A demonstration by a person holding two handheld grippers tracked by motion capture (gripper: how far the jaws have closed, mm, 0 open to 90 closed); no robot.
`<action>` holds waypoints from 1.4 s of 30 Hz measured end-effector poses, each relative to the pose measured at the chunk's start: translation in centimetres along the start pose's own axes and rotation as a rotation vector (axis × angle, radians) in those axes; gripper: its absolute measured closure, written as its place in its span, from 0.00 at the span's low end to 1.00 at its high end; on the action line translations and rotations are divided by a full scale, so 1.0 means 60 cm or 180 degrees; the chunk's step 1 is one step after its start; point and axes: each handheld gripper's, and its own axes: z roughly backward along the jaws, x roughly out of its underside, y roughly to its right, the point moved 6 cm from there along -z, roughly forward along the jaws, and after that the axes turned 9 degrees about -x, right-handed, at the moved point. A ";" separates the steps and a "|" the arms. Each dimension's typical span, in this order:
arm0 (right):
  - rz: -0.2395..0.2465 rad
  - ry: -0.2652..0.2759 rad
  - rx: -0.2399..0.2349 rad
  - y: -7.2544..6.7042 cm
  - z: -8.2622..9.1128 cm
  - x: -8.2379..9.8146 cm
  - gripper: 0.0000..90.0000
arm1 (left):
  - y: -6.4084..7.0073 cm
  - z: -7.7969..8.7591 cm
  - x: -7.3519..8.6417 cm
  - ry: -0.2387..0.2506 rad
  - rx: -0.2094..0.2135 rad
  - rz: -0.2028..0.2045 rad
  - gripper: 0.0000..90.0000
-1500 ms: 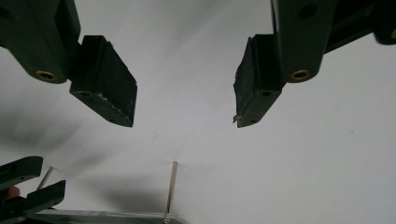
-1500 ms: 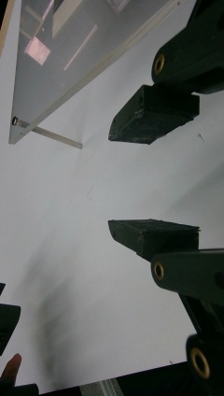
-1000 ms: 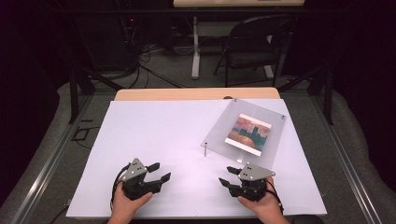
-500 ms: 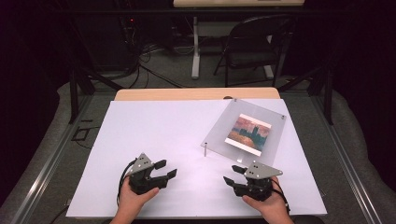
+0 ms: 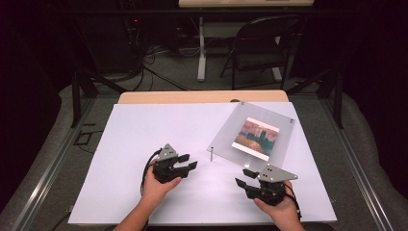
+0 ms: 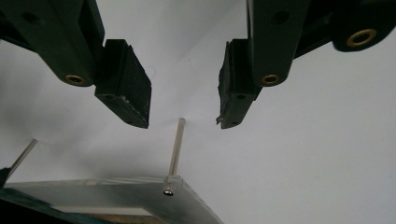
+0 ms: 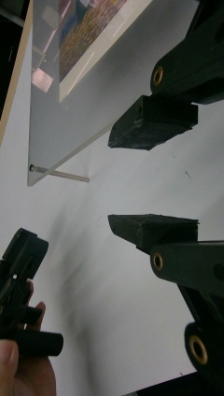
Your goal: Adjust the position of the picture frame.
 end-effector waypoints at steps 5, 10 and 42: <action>-0.0032 0.0021 -0.0017 0.000 0.000 0.002 0.61 | 0.000 -0.025 -0.009 0.0024 0.0137 0.0075 0.62; -0.0079 0.0039 -0.0013 0.003 0.003 0.002 0.60 | 0.003 -0.047 -0.015 0.0042 0.0109 -0.0022 0.64; -0.0176 0.0104 -0.0006 0.010 0.010 0.003 0.56 | 0.030 -0.133 -0.027 -0.0143 0.0167 -0.0183 0.89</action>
